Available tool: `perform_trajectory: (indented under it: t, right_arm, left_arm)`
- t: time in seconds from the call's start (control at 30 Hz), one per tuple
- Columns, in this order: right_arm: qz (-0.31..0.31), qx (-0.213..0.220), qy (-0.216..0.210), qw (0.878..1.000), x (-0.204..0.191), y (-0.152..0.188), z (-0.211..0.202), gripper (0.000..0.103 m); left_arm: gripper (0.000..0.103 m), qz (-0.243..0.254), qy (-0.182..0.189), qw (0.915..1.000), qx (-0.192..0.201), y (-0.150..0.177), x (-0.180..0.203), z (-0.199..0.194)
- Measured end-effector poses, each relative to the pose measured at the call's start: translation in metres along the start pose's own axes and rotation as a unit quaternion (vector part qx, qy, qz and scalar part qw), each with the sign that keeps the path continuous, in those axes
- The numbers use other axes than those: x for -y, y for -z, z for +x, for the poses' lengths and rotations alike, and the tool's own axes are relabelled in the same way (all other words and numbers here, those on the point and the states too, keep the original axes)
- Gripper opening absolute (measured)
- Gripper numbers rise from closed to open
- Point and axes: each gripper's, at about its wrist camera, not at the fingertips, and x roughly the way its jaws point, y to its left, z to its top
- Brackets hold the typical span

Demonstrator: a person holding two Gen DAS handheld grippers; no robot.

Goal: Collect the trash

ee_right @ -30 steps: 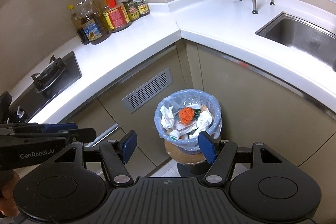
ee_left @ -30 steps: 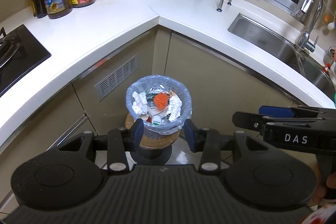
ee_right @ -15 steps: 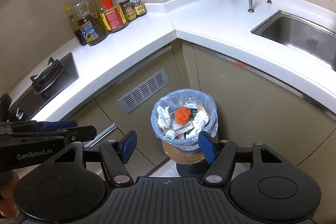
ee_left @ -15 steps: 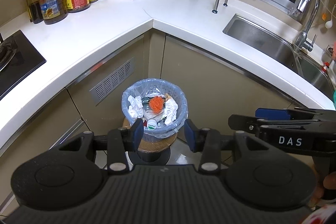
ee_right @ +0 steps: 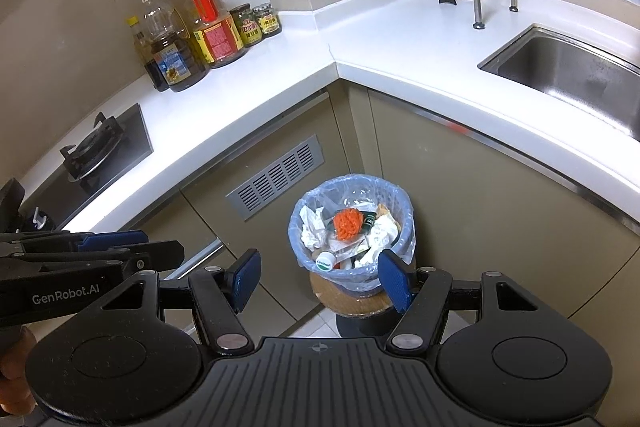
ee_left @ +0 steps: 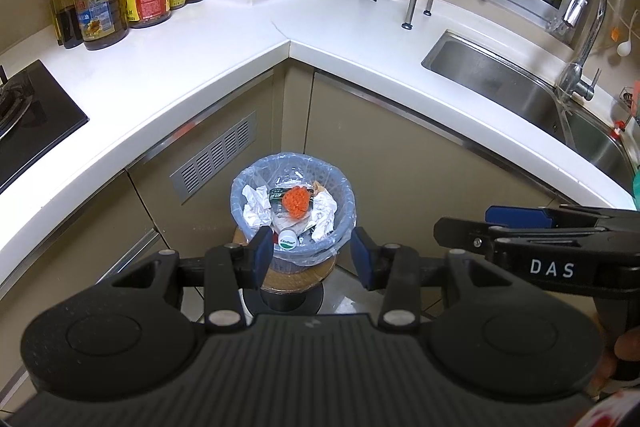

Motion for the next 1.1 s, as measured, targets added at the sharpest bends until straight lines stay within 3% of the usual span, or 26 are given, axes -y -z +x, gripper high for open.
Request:
perform_trajectory:
  t: [1.1]
  right_arm:
    - [0.001, 0.002, 0.0, 1.0, 0.0028, -0.0008, -0.0044, 0.065]
  left_arm:
    - [0.039, 0.002, 0.005, 1.0, 0.002, -0.0001, 0.0003, -0.0029]
